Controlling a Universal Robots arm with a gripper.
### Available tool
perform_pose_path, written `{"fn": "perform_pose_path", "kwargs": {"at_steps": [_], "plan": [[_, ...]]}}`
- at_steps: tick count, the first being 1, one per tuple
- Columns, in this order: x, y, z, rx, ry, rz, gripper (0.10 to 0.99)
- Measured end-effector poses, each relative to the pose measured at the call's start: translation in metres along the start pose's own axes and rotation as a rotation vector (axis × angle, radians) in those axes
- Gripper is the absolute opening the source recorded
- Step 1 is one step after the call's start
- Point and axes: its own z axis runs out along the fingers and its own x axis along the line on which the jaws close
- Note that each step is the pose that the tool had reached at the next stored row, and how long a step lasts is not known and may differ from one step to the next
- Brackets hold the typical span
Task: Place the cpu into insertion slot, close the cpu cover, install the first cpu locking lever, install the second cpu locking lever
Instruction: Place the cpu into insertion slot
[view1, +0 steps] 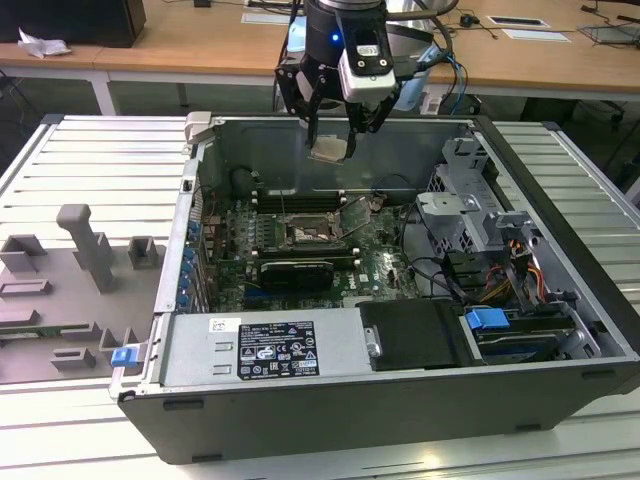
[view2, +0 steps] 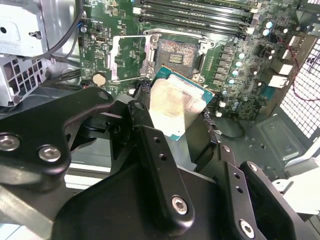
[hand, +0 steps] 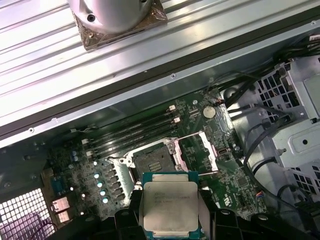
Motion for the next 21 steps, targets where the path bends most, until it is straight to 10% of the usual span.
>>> {"fn": "perform_pose_path", "kwargs": {"at_steps": [21], "plan": [[0.0000,0.0000,0.0001,-0.001,-0.0059,0.066,0.525]]}}
